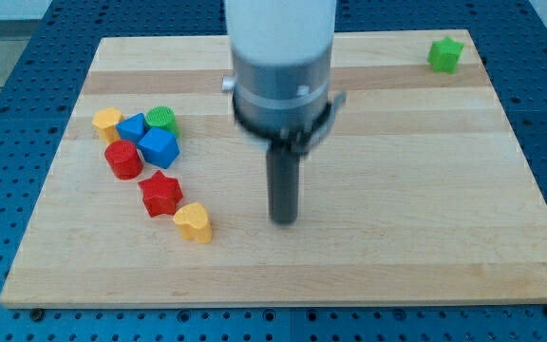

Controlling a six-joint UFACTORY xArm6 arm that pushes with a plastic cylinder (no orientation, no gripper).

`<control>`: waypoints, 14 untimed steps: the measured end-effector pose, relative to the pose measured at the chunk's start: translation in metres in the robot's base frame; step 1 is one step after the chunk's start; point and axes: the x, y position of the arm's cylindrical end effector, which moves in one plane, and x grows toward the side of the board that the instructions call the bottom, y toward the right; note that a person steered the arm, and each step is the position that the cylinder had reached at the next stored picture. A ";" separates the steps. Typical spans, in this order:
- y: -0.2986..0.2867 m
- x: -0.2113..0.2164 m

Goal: Place blue blocksyellow blocksred stargreen circle to the center left of the board

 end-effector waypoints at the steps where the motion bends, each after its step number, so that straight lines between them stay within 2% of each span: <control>1: -0.081 0.001; 3: -0.169 -0.086; 4: -0.199 -0.099; 5: -0.166 -0.089; 6: -0.106 -0.074; 8: -0.102 0.003; 9: -0.148 -0.009; 10: -0.150 -0.050; 11: -0.150 -0.074; 12: -0.148 -0.017; 13: -0.204 -0.030; 14: -0.197 -0.066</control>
